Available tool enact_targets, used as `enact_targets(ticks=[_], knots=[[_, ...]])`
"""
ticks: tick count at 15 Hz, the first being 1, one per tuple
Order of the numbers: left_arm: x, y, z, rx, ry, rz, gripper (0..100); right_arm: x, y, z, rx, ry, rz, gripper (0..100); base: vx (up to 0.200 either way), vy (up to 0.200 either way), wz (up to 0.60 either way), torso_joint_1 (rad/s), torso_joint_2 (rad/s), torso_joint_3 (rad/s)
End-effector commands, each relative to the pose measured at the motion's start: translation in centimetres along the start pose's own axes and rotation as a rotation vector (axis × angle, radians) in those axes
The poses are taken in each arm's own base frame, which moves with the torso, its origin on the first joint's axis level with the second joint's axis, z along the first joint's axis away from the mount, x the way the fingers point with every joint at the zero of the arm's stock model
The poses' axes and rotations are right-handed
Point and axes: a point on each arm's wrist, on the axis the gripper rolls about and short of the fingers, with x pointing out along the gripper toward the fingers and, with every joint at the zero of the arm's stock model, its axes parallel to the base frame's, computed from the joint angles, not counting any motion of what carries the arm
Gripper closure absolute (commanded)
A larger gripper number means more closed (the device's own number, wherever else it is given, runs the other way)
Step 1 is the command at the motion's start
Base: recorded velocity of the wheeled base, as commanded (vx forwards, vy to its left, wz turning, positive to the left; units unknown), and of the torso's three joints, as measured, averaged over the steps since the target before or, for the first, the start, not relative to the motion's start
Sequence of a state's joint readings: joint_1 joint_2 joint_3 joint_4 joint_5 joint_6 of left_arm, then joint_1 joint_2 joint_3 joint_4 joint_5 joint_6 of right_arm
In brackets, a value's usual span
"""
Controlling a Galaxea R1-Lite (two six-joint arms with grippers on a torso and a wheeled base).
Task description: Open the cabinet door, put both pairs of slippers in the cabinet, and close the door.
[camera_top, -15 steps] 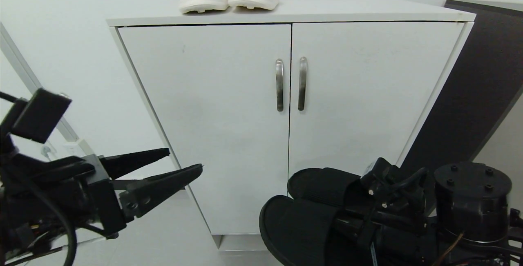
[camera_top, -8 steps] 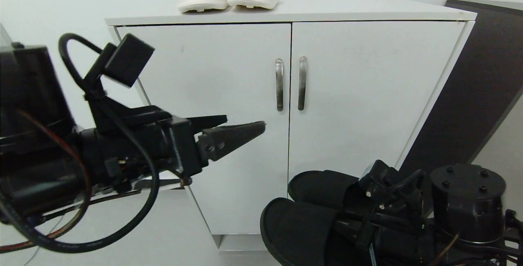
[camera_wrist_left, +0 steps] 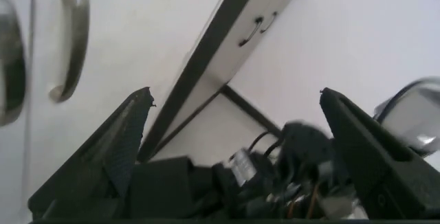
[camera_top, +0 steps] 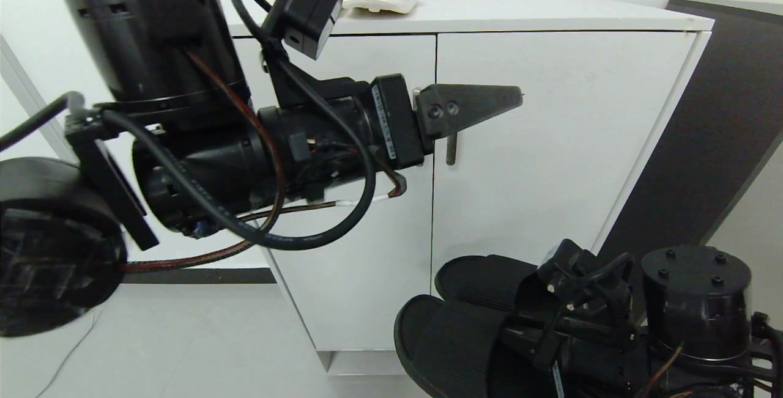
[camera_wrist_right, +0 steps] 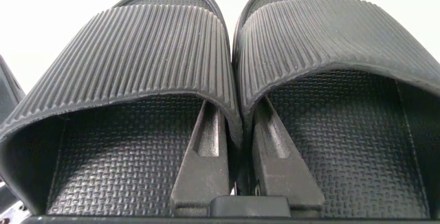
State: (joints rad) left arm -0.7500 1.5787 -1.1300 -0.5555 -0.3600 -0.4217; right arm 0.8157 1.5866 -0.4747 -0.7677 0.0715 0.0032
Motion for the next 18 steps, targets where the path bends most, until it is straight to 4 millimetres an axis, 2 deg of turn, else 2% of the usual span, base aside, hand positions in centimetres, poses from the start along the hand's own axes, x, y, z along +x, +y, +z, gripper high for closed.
enact_targets(ticks=[1, 6, 8, 15, 18], knots=[[1.9, 1.0, -0.6, -0.013, 0.017, 0.014, 0, 0.1, 0.0, 0.0, 0.000, 0.002, -0.001, 100, 0.000, 0.000, 0.00, 0.000, 0.00, 0.000], [1.9, 1.2, -0.5, -0.011, 0.015, 0.076, 0, 0.2, 0.0, -0.1, 0.001, 0.007, 0.001, 100, 0.000, 0.000, 0.00, 0.000, 0.00, 0.000], [2.8, 1.6, 0.0, 0.001, -0.019, 0.167, 0, 0.3, -0.1, -0.2, 0.001, 0.013, -0.001, 100, 0.000, 0.000, 0.00, 0.000, 0.00, 0.000], [4.0, 3.5, -0.9, 0.048, -0.001, 0.242, 0, 0.7, -0.2, -0.6, 0.004, 0.030, -0.003, 100, 0.000, 0.000, 0.00, 0.000, 0.00, 0.000], [4.4, 3.7, -0.7, 0.050, -0.012, 0.246, 0, 0.7, -0.2, -0.6, 0.003, 0.025, -0.002, 100, 0.000, 0.000, 0.00, 0.000, 0.00, 0.000]])
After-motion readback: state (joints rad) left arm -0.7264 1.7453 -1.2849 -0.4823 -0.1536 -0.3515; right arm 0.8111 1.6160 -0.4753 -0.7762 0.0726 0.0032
